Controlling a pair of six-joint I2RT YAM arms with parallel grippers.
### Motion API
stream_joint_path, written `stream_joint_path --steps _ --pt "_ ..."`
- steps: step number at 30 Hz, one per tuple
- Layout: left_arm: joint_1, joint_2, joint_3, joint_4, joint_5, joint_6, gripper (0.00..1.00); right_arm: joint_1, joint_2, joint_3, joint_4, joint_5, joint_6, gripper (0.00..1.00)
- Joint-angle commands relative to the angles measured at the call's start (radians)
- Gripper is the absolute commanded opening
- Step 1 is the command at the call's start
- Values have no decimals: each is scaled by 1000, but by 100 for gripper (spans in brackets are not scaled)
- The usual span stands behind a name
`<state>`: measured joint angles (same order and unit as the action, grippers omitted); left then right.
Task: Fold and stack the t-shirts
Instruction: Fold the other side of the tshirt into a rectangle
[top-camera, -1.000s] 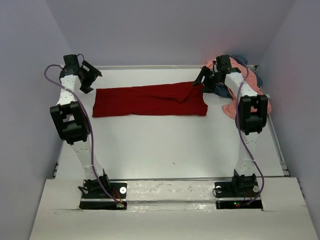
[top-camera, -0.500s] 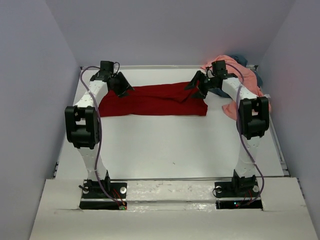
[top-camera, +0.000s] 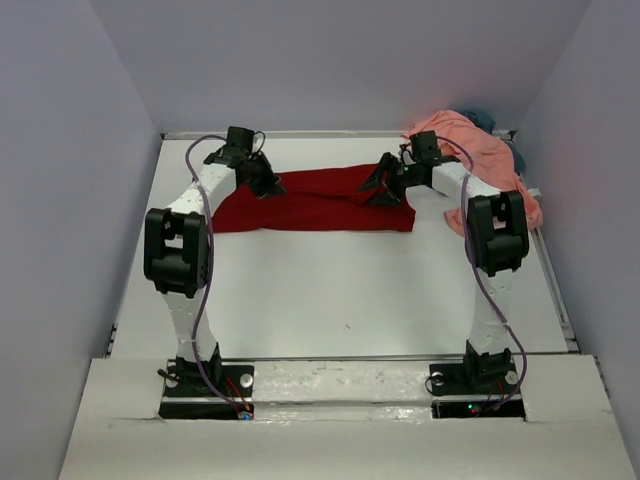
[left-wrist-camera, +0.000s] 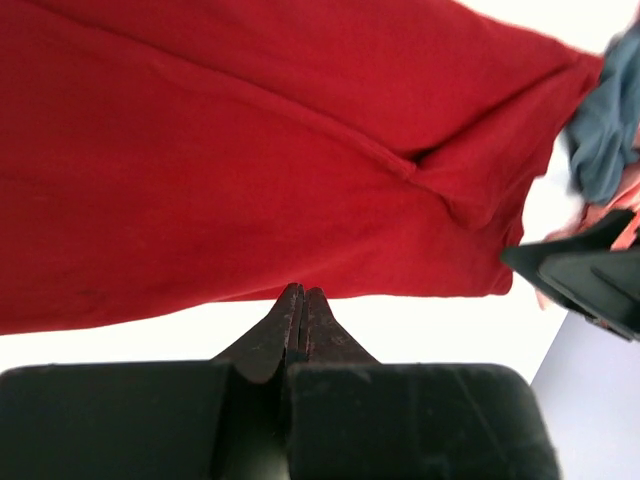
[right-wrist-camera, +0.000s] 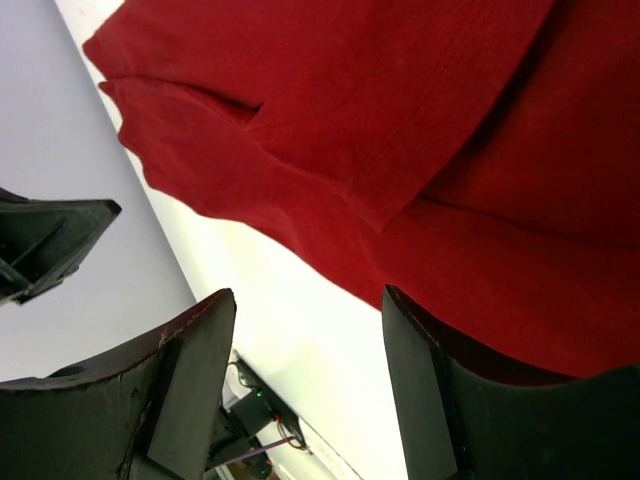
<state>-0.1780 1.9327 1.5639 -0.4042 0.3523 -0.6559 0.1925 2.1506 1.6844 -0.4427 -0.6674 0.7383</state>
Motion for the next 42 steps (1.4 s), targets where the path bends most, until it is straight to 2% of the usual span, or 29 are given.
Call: stream_joint_path --steps 1,7,21,28,31,32,34,35,42 --pt "-51 37 13 5 39 -1 0 19 38 14 50 22 6 65" --pt "-104 87 24 4 45 2 0 28 54 38 48 54 3 65" --pt "-120 163 35 -13 7 55 0 47 117 113 56 101 16 61" --pt "-124 222 44 -10 -7 73 0 47 144 149 65 106 33 55" --pt "-124 242 57 -19 -13 84 0 47 144 155 64 107 35 48" --pt "-124 255 62 -22 -12 87 0 47 144 158 64 103 38 29" --pt "-124 264 68 -27 -7 90 0 47 143 161 64 98 44 7" --pt "-124 268 68 -27 -4 90 0 47 141 164 62 94 46 0" --pt "-130 270 81 -34 -1 96 0 47 153 259 38 69 82 0"
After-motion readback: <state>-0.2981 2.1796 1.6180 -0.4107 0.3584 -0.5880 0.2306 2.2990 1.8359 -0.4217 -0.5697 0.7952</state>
